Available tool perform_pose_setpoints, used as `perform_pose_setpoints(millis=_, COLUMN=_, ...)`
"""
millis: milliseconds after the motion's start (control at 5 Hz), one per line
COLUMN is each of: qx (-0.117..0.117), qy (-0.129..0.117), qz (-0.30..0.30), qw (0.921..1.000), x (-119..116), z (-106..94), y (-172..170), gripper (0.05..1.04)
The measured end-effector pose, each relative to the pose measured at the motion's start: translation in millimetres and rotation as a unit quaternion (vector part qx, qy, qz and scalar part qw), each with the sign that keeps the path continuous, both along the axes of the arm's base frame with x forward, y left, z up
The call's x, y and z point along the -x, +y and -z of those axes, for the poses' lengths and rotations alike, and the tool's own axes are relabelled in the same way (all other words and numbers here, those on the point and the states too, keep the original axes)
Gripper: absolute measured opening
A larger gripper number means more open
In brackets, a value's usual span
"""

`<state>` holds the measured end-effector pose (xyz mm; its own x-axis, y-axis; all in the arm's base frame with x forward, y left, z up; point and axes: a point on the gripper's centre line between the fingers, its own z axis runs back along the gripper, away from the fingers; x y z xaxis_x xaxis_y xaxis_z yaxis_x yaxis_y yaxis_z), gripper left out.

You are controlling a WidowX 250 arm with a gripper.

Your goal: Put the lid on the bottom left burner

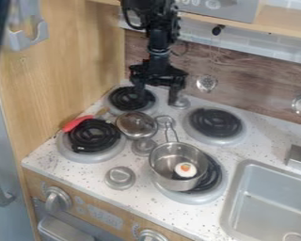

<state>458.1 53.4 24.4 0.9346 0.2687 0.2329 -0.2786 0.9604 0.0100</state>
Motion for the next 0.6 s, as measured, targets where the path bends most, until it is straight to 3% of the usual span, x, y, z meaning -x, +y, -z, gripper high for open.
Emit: perform_pose_setpoints(millis=600, qx=-0.016, qy=0.044, qz=-0.025, qw=0.9986, x=-27, z=41.6, y=16, gripper=0.999)
